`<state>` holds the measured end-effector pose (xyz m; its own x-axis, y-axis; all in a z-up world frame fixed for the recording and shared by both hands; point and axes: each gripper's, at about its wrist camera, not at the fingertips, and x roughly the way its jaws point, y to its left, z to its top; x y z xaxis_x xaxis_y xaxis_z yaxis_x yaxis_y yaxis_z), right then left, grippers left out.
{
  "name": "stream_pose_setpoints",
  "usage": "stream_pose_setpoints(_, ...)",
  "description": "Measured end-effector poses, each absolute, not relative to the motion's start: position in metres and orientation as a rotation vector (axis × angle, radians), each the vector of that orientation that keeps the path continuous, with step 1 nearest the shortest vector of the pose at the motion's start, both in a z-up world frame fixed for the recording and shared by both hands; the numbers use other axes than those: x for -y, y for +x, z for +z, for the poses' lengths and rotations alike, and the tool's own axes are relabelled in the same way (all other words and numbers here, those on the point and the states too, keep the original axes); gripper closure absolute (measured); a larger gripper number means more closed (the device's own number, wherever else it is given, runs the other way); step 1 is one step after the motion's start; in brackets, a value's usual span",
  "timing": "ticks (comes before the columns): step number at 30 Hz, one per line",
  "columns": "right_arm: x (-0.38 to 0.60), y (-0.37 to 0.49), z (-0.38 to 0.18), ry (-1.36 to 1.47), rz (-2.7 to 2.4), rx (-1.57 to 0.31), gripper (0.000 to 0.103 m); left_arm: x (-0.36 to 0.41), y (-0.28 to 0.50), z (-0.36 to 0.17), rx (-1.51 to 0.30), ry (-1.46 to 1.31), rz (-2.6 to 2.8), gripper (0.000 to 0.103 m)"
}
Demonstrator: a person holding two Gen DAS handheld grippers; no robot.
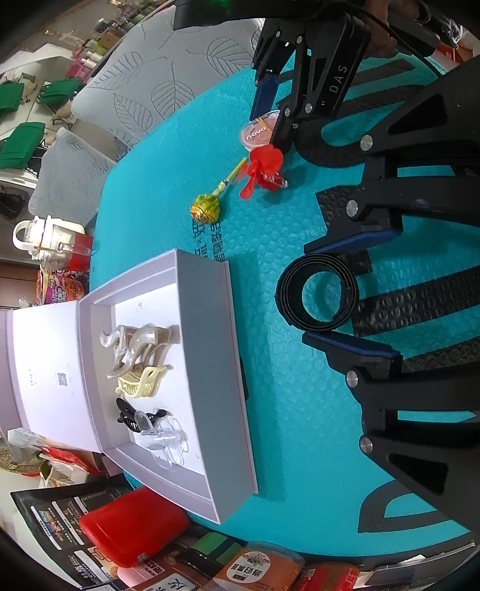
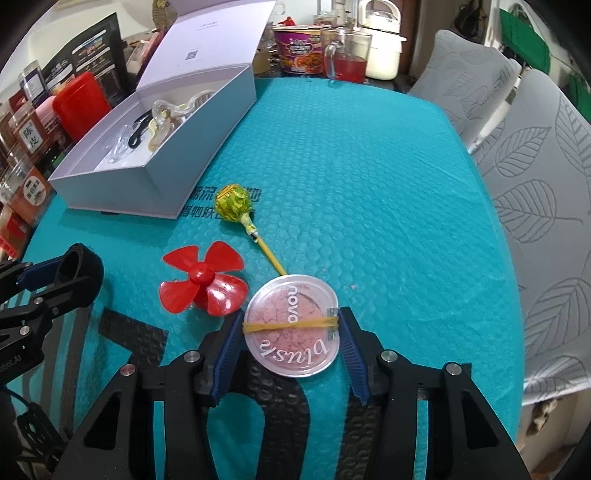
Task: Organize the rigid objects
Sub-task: 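Lift the hair tie and blush compact and carry both toward the white box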
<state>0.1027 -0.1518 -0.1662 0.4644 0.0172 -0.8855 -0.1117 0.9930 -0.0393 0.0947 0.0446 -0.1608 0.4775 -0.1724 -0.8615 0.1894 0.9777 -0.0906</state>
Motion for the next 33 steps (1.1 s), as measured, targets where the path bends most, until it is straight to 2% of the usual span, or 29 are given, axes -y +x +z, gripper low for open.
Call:
stream_pose_setpoints(21, 0.175, 0.042, -0.074, -0.078, 0.093, -1.001, 0.053, -0.006, 0.047, -0.072, -0.933, 0.010, -0.236, 0.063)
stream_pose_setpoints(33, 0.168, 0.007, -0.041, -0.094, 0.180, -0.952, 0.052, -0.001, 0.014, -0.037, -0.868, 0.012, -0.185, 0.063)
